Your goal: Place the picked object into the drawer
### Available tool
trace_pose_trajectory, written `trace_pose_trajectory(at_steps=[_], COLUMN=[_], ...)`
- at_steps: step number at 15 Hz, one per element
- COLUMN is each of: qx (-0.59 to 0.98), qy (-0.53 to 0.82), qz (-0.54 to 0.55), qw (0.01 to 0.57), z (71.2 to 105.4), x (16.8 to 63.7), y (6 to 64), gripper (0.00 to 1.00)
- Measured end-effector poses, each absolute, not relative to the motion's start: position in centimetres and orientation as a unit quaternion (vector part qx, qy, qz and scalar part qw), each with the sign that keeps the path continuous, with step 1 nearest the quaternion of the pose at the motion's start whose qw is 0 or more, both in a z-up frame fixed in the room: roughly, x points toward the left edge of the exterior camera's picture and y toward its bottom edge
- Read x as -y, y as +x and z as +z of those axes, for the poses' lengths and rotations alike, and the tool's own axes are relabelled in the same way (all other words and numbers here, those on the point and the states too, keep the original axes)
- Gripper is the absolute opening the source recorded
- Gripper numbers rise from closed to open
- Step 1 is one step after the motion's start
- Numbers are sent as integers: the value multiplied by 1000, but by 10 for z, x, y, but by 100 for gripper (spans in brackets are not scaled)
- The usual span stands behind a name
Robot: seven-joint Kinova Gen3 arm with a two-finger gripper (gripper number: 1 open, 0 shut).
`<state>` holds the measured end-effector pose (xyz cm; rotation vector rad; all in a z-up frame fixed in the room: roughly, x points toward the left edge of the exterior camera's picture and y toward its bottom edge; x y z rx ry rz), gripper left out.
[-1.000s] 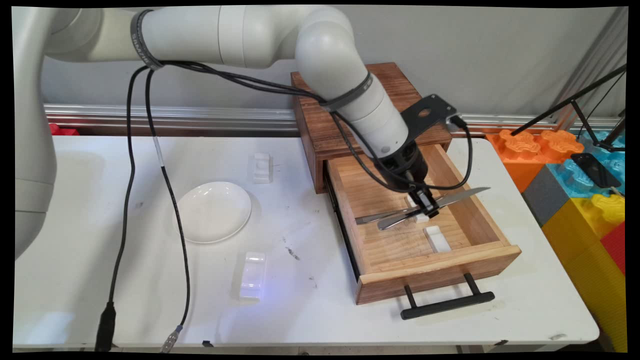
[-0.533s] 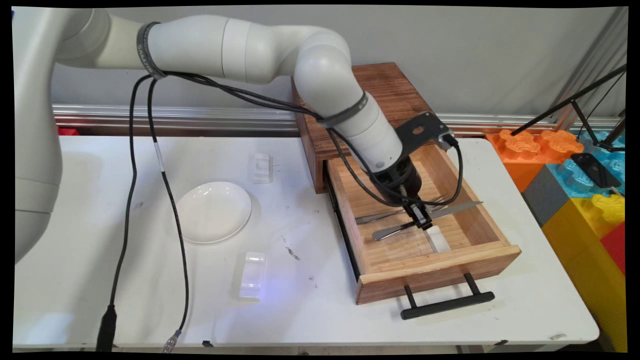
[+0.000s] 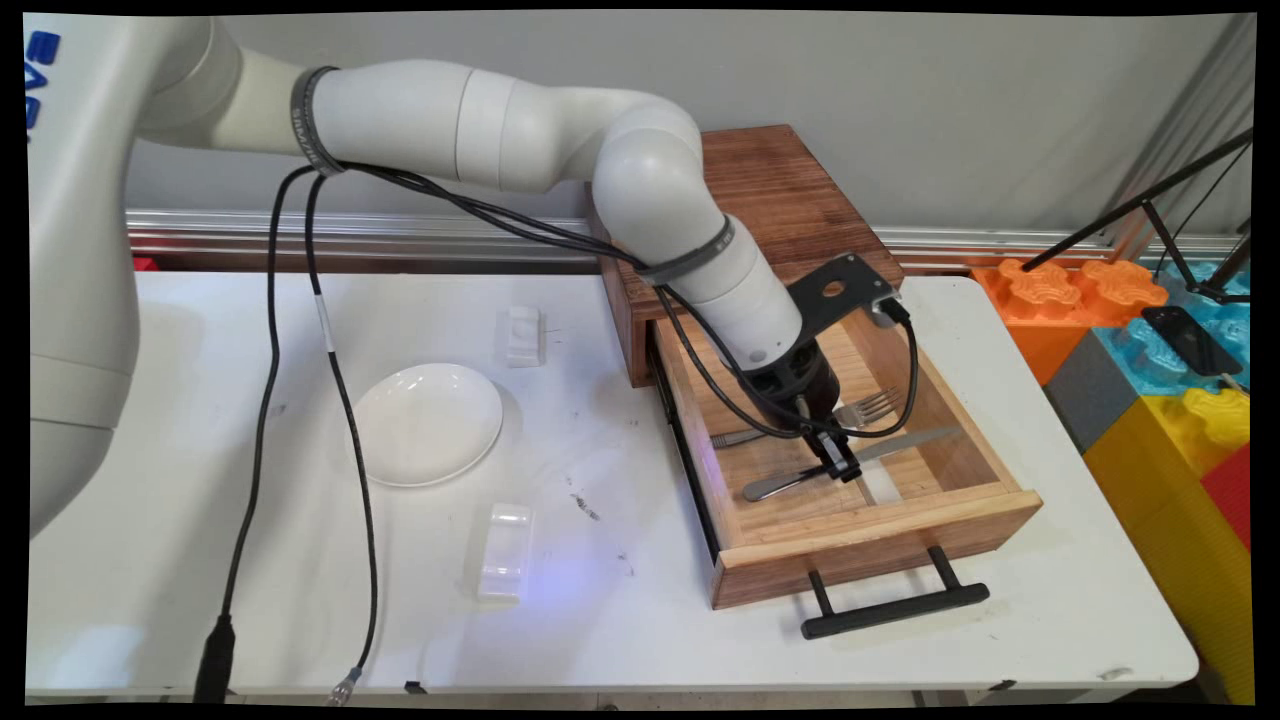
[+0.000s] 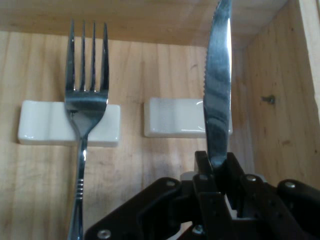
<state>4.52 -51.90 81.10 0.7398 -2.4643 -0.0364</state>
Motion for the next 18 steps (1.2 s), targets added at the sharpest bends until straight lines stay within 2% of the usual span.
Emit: trace_pose_trajectory(at_steps=[18], qx=[922], qy=[268], qz=[-24], qw=[277], z=[790], x=[521], y=[40], gripper=[0])
